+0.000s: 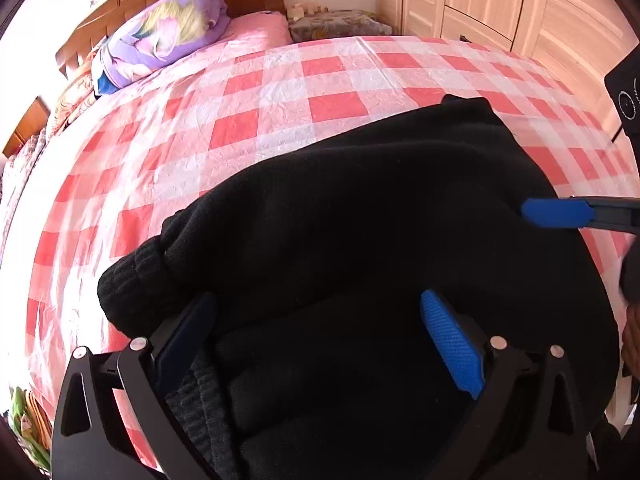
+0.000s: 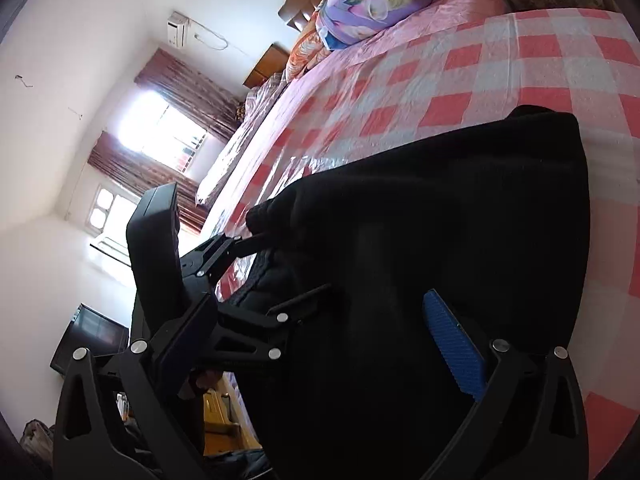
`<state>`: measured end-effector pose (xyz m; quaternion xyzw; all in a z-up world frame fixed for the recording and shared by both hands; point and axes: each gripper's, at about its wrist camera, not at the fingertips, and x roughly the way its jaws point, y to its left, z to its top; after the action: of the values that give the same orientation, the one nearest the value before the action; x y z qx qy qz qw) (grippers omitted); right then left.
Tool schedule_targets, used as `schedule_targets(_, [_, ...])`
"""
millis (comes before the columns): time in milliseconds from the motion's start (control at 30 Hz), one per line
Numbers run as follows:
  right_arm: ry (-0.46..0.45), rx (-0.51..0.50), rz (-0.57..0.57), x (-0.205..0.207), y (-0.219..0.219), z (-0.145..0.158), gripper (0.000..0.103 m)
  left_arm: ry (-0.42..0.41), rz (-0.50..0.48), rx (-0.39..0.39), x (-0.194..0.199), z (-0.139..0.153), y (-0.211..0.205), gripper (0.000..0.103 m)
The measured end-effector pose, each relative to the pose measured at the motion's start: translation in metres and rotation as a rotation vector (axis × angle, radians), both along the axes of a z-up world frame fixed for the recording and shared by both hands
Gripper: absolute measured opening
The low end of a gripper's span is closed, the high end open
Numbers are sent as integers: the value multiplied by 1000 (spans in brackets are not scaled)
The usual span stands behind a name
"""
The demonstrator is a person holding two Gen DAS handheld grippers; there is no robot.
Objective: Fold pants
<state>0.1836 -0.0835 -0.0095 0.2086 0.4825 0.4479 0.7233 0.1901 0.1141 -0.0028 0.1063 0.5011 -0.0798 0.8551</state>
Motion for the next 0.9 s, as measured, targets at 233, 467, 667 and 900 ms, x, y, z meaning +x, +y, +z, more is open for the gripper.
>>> schedule_targets(233, [-18,-5,12,-17,-2,-9,99,59,11,-88,1,8,14,101])
schedule_targets(467, [-15,-28,3,-53,-14,-10,99,-50,29,-81,-35,14,20,101])
schedule_targets(667, [-164,-107,-33,-88,-15,11,99,-185,119,-130,-89,14,44,101])
schedule_targets(900, [-429,-425,-62,-128,21,-6,99,-222,104,-111,-109,-2,44,102])
